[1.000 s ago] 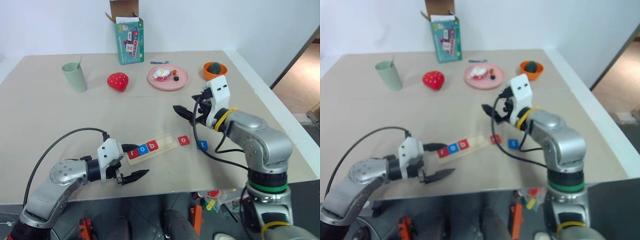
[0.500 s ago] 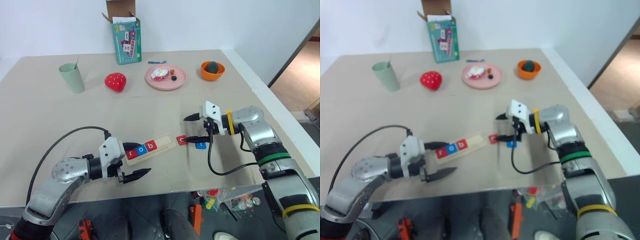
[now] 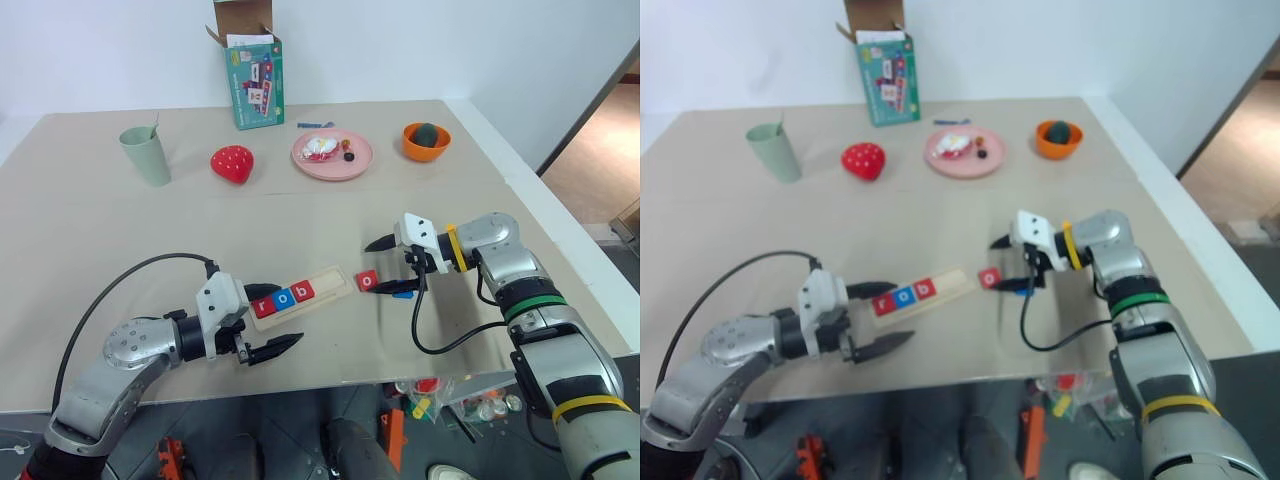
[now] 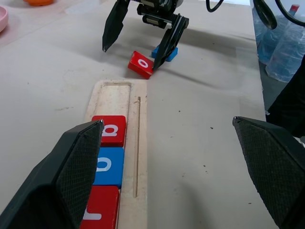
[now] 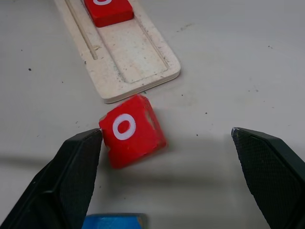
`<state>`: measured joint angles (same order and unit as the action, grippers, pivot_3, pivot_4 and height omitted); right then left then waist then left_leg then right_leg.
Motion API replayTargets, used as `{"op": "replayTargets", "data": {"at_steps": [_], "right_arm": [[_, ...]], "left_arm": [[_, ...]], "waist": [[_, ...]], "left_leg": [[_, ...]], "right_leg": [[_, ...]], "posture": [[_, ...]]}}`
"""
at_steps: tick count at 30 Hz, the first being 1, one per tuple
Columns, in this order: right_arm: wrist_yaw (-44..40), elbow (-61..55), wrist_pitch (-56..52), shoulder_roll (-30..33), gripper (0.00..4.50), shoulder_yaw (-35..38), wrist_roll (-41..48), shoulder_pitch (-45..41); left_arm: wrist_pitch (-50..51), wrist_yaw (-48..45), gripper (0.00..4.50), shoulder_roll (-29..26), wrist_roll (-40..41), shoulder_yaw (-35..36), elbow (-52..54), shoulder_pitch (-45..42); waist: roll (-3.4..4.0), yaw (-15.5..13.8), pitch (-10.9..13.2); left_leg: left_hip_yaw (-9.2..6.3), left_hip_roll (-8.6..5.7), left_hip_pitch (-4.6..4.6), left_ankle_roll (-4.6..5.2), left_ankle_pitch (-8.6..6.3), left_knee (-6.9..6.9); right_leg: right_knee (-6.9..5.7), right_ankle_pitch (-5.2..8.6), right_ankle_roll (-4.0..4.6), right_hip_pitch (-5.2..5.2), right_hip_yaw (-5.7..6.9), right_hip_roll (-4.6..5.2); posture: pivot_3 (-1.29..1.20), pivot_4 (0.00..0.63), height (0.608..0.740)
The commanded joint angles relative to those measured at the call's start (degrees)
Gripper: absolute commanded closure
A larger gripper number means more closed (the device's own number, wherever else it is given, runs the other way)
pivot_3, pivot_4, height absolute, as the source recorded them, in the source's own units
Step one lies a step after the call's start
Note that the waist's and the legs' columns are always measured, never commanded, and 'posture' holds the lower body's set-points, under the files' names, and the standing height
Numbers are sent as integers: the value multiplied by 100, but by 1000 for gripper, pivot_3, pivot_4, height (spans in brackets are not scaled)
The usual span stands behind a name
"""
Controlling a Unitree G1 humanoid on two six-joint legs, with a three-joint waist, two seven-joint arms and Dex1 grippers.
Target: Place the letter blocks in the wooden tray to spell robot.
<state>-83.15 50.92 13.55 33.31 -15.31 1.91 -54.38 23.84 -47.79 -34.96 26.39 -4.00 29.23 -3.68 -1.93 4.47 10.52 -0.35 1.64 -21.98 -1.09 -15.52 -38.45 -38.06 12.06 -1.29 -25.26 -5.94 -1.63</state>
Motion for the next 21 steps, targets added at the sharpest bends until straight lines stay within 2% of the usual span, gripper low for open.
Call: {"op": "replayTargets", "data": {"at_steps": [1,17,21], "right_arm": [[-122,-17,46,-2,19,96,-36,-119],[-140,54,15,-99,19,88,-126,-105],[-154,111,34,-164,1177,97,-135,-134]], "left_arm": [[-28,9,0,-60,31,91,198,-45],[-39,19,0,-89,-37,49,177,-63],[-46,15,0,-87,-84,27,168,-48]], "waist": [[0,0,0],[0,0,0],[0,0,0]], "left_leg": [[0,0,1,0,0,0],[0,0,1,-1,1,0],[0,0,1,-1,0,0]], "right_leg": [[0,0,0,0,0,0],[-2,-3,5,0,-1,0],[-2,-3,6,0,0,0]], "posture": [[0,150,740],[0,150,740],[0,150,740]]}}
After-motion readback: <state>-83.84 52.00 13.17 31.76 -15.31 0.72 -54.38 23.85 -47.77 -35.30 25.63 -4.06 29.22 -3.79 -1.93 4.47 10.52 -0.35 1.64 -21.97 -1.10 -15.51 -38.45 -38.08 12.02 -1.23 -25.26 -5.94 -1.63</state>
